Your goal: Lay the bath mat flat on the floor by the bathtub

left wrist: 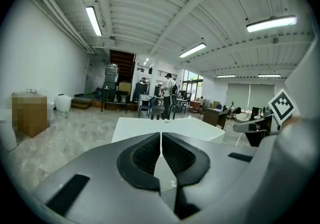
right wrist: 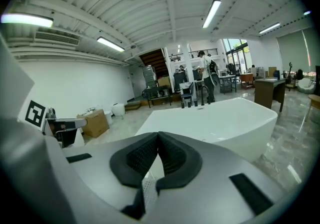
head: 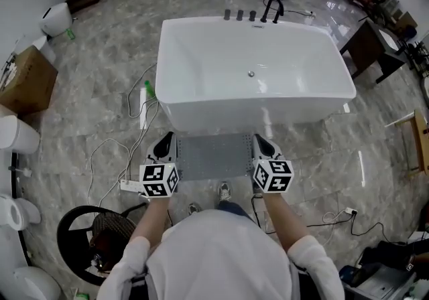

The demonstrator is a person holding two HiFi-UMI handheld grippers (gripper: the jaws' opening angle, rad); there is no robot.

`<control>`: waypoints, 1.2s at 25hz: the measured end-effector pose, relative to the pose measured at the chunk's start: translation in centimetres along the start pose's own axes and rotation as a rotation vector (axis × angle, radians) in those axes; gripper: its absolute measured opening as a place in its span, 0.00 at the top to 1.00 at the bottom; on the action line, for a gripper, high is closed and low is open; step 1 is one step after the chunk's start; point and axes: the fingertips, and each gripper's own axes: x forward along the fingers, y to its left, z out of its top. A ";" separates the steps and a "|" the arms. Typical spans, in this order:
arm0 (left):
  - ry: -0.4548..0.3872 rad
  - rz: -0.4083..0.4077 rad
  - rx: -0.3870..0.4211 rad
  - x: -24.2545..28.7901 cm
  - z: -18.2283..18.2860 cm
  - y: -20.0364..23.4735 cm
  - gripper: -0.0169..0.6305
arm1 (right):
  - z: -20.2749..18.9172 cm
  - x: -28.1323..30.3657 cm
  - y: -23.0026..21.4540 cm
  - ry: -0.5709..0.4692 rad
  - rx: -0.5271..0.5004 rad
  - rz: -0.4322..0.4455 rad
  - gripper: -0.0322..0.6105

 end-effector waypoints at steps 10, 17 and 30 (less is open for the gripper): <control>-0.079 -0.040 -0.005 -3.5 3.1 -1.3 0.91 | 3.6 -3.4 2.5 -0.093 0.028 0.054 0.90; -0.102 -0.047 -0.006 -5.1 4.5 -1.1 0.91 | 5.7 -4.9 4.5 -0.152 -0.012 0.090 0.90; -0.174 -0.099 0.027 -5.7 7.8 -1.8 0.91 | 8.2 -5.1 6.7 -0.199 -0.081 0.168 0.90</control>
